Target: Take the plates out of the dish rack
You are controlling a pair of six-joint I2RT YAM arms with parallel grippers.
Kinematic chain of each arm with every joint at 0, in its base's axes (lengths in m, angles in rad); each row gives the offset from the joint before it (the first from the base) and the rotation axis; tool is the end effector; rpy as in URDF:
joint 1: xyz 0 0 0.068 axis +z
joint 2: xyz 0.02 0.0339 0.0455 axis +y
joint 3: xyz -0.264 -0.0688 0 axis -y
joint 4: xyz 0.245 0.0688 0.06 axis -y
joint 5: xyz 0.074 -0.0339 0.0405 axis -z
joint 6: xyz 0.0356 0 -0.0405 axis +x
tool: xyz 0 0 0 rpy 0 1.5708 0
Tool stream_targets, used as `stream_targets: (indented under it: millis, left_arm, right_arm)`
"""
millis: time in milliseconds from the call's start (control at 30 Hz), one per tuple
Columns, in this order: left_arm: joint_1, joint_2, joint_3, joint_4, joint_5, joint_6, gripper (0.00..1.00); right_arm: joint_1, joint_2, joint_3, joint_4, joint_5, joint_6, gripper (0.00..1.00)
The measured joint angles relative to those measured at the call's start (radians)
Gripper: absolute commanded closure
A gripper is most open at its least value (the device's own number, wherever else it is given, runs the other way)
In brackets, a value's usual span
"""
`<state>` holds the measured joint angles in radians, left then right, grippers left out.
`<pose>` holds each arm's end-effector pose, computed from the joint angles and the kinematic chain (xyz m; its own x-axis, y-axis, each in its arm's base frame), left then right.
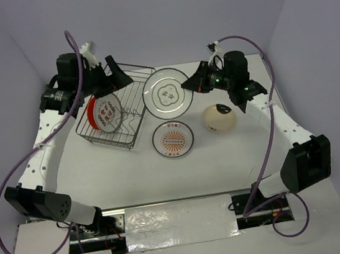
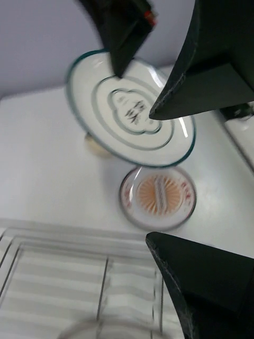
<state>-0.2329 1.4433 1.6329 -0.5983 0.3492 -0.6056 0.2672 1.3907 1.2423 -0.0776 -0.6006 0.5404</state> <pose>0.3030 -0.0844 0.4378 -0.6153 -0.4038 -0.6770 0.2093 0.7443 -0.6342 0.3078 0.1051 0.3732 -0.5707 0.2838 -0.7705 -0.5311 0.5881 0.6100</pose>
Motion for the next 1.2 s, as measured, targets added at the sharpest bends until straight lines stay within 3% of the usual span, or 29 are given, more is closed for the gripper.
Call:
stream_targets:
  millis: [233, 367, 533, 567, 600, 733, 933, 967, 1167, 1200]
  left_arm:
    - [0.018, 0.042, 0.22, -0.266, -0.531, 0.164, 0.0]
    - [0.028, 0.063, 0.225, -0.328, -0.676, 0.24, 0.0]
    - [0.049, 0.066, 0.174, -0.336, -0.706, 0.31, 0.01]
    - [0.053, 0.066, 0.161, -0.336, -0.706, 0.32, 0.02]
    - [0.055, 0.066, 0.147, -0.336, -0.707, 0.332, 0.01]
    - [0.059, 0.066, 0.073, -0.312, -0.715, 0.367, 0.01]
    - [0.059, 0.066, -0.015, -0.28, -0.684, 0.401, 0.02]
    - [0.059, 0.066, -0.024, -0.271, -0.676, 0.406, 0.03]
    - [0.059, 0.066, -0.05, -0.243, -0.662, 0.43, 0.09]
    - [0.059, 0.066, -0.05, -0.238, -0.661, 0.437, 0.16]
  right_arm:
    - [-0.003, 0.043, -0.145, -0.061, 0.093, -0.082, 1.0]
    - [-0.003, 0.113, -0.23, -0.066, 0.097, -0.109, 0.97]
    - [-0.003, 0.209, -0.282, -0.071, 0.088, -0.135, 0.86]
    - [-0.003, 0.225, -0.284, -0.071, 0.088, -0.139, 0.78]
    - [-0.001, 0.245, -0.286, -0.072, 0.089, -0.147, 0.48]
    - [0.027, 0.273, -0.279, -0.101, 0.127, -0.174, 0.27]
    - [0.151, 0.338, -0.183, -0.242, 0.268, -0.216, 0.22]
    - [0.167, 0.344, -0.172, -0.258, 0.287, -0.218, 0.0]
    - [0.195, 0.345, -0.1, -0.418, 0.458, -0.212, 0.0]
    - [0.195, 0.339, -0.094, -0.436, 0.494, -0.208, 0.0]
